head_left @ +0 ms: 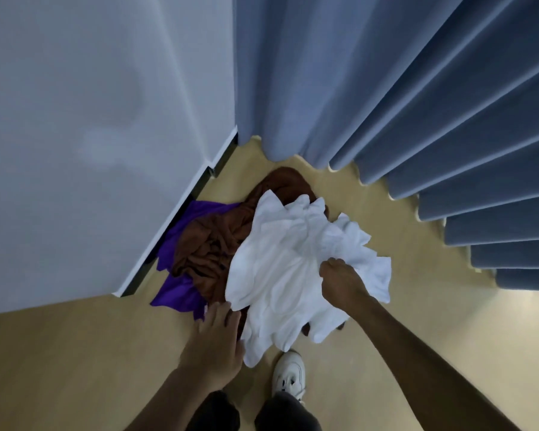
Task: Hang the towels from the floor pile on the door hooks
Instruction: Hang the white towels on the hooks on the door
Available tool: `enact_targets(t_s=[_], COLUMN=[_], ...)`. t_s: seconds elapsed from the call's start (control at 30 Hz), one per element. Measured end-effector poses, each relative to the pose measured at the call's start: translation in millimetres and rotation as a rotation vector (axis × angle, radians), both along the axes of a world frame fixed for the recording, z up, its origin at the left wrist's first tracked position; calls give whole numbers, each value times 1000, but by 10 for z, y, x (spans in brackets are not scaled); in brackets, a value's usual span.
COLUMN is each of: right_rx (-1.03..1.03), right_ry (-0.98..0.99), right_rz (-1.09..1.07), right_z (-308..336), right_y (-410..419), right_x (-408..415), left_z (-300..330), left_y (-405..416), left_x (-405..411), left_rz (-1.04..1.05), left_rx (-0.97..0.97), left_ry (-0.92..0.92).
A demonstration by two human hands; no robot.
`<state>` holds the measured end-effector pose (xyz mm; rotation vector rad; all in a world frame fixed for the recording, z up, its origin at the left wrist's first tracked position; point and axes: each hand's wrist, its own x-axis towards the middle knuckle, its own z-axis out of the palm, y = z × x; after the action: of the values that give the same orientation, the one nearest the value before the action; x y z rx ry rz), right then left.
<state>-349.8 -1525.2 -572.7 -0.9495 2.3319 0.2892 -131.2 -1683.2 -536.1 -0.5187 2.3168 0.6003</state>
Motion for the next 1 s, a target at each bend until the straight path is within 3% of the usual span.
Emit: enact_targets(t_s=[0.27,0.43,0.53,0.67,1.0], right_rx=[-320,-547,-705,-734,-883], right_ry=[-12,10,-99,-202,-361], right_rz=[148,151,154,218,572], right_z=[2832,4167,4771,5497,6846], right_y=[-322,-675,-851,-1102,-1594], right_x=[-175,-34,155,419,1601], left_z=[2338,3670,4291,5021,6313], left_y=[-148,-243,-336,-466,-475], left_x=[-1033,-1189,-948,-449,1102], left_rz=[79,170,250,287,644], left_rx=[65,94,32,-101,-358], left_ry=[371,621,673,712,862])
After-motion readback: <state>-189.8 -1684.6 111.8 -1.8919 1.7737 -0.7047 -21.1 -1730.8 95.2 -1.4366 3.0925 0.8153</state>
